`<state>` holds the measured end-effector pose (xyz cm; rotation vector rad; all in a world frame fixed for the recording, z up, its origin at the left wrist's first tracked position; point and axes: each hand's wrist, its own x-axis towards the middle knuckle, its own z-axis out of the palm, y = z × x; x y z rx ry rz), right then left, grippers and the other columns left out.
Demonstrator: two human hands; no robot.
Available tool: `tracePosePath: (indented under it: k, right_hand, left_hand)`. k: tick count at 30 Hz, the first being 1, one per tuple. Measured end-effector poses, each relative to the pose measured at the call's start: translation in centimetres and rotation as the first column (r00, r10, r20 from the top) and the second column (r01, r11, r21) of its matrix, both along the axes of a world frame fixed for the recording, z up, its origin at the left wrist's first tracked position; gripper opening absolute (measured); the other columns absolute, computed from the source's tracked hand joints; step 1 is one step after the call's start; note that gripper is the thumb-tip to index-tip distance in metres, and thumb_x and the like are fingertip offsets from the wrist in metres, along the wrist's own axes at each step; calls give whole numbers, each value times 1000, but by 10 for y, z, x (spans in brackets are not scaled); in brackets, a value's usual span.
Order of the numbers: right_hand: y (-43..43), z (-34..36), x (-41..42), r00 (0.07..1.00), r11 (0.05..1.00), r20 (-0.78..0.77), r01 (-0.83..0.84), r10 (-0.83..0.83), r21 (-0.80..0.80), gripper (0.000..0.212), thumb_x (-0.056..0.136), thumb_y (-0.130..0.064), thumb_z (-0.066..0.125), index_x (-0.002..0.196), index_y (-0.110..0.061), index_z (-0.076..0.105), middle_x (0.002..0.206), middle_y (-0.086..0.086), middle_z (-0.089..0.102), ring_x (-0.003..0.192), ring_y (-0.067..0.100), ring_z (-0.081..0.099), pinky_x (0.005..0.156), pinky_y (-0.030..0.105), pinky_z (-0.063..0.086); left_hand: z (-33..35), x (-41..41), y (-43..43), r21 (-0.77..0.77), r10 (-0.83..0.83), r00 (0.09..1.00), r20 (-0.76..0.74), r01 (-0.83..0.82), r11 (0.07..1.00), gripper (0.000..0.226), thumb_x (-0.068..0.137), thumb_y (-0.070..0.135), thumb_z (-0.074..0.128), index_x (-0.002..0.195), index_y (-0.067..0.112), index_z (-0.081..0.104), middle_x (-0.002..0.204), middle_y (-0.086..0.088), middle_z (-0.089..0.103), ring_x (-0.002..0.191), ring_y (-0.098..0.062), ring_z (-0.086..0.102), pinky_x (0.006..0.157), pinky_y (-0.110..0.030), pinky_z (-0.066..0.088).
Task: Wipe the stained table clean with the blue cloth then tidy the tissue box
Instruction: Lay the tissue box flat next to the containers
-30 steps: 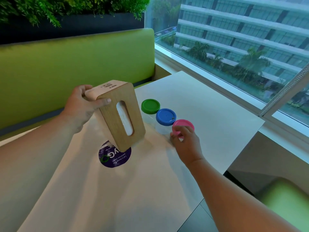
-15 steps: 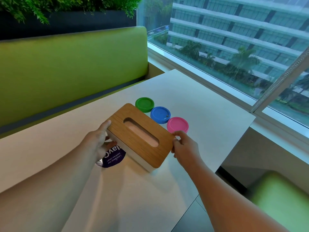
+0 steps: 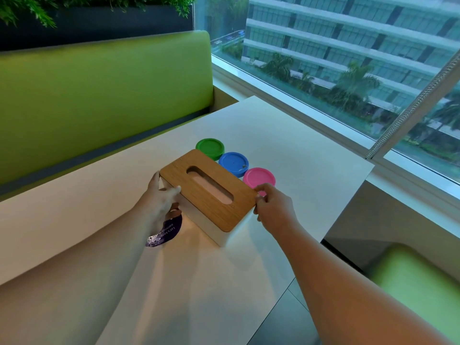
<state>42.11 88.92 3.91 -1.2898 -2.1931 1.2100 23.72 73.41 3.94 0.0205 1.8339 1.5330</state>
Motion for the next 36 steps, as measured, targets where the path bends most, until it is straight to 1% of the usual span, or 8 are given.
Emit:
tracePosePath:
  k: [4, 11, 14, 17, 21, 27, 31, 36]
  right_hand:
    - [6, 1, 1, 1000, 1000, 15, 7, -7, 12, 25, 92, -13, 45, 103, -28, 62, 82, 8, 67, 67, 22, 63, 68, 36, 56]
    - [17, 5, 5, 999, 999, 29, 40, -41, 11, 26, 91, -13, 44, 99, -29, 62, 78, 8, 67, 65, 24, 64, 67, 39, 57]
    - [22, 9, 6, 998, 999, 38, 46, -46, -1, 25, 93, -12, 43, 101, -27, 61, 77, 10, 67, 58, 20, 62, 59, 32, 55]
    - [26, 12, 6, 998, 999, 45, 47, -47, -4, 24, 94, -12, 42, 102, -25, 61, 78, 12, 67, 55, 18, 60, 54, 26, 51]
    - [33, 17, 4, 996, 998, 67, 54, -53, -14, 24, 94, -11, 41, 101, -24, 60, 80, 14, 67, 55, 18, 59, 49, 23, 48]
    - [40, 20, 1, 993, 999, 111, 44, -40, -28, 24, 91, -8, 45, 100, -23, 62, 74, 11, 69, 52, 15, 60, 44, 19, 43]
    - [43, 23, 1, 991, 999, 126, 46, -43, -23, 25, 89, -6, 48, 100, -23, 62, 78, 10, 69, 53, 15, 61, 40, 14, 40]
    - [39, 25, 1, 990, 996, 114, 81, -77, -29, 26, 89, -6, 45, 103, -22, 60, 83, 11, 67, 57, 17, 60, 40, 17, 43]
  left_hand:
    - [-5, -4, 3, -6, 12, 1000, 14, -12, 1000, 71, 93, 15, 57, 144, 41, 16, 124, -9, 50, 109, -34, 57, 77, -39, 51]
    - [-13, -5, 13, -1, -4, 1000, 27, 4, 1000, 75, 89, 13, 62, 143, 42, 18, 134, -12, 47, 107, -36, 59, 63, -35, 55]
    - [-16, -7, 21, -12, 16, 1000, 12, -16, 1000, 76, 87, 14, 65, 142, 42, 20, 134, -10, 46, 103, -33, 60, 61, -34, 56]
    - [-19, -6, 26, -25, 22, 1000, 6, -22, 999, 79, 85, 17, 67, 142, 43, 19, 126, -7, 47, 99, -28, 60, 66, -39, 58]
    - [-26, -15, 31, -102, -10, 999, -44, 5, 995, 83, 74, 31, 75, 134, 51, 20, 130, -8, 48, 106, -33, 57, 80, -52, 56]
    - [-68, -41, 41, -157, -45, 998, -53, 36, 987, 90, 51, 48, 76, 120, 60, 21, 130, -7, 50, 106, -35, 59, 86, -51, 53]
    - [-56, -38, 39, -156, -59, 997, -51, 51, 986, 85, 54, 47, 76, 120, 59, 24, 130, -8, 51, 103, -36, 60, 86, -51, 53]
    - [-11, -11, 27, -106, -28, 1000, 8, 29, 994, 74, 86, 30, 66, 142, 41, 19, 124, -10, 44, 95, -33, 64, 69, -44, 59]
